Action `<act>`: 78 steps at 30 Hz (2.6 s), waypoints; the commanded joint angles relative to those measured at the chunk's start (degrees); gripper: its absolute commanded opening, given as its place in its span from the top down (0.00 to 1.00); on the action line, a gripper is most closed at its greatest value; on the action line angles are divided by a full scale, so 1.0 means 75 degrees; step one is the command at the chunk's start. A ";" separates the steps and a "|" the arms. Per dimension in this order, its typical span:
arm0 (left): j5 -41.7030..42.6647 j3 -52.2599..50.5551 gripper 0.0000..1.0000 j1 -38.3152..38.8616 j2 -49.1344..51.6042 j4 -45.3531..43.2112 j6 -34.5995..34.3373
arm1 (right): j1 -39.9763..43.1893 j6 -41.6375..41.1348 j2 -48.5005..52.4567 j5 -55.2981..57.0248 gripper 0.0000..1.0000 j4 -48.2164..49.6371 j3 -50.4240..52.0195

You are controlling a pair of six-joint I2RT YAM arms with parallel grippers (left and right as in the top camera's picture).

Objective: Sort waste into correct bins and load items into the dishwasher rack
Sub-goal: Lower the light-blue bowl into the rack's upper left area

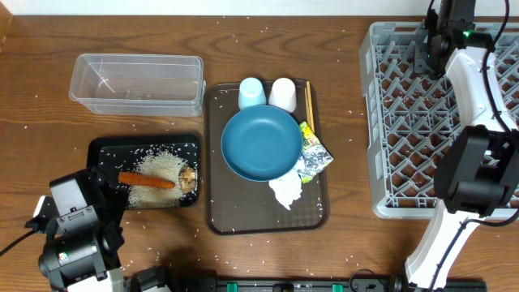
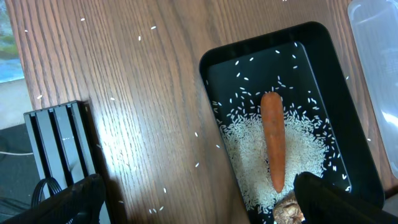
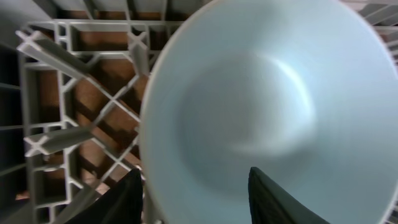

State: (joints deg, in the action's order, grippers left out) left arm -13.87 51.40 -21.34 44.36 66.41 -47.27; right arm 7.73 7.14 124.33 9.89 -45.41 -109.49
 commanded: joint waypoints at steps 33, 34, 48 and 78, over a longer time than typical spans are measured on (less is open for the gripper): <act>-0.0067 0.0119 0.02 -0.0038 0.0009 0.0026 0.0099 | 0.2017 -0.0775 -0.1740 -0.6033 0.79 -0.0679 -0.0041; -0.0067 0.0119 0.02 -0.0038 0.0009 0.0026 0.0099 | 0.2011 -0.0615 -0.1708 -0.5936 0.69 -0.0589 -0.0041; -0.0064 0.0119 0.02 -0.0038 0.0009 0.0026 0.0099 | 0.0318 0.0149 -0.0589 -0.1827 0.36 0.0265 -0.0041; -0.0067 0.0119 0.02 -0.0038 0.0009 0.0026 0.0099 | 0.0213 -0.0863 0.0020 -0.1480 0.99 0.0189 -0.0044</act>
State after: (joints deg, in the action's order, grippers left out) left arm -13.87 51.40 -21.34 44.36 66.39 -47.27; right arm 8.86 4.54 125.84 2.09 -42.22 -109.80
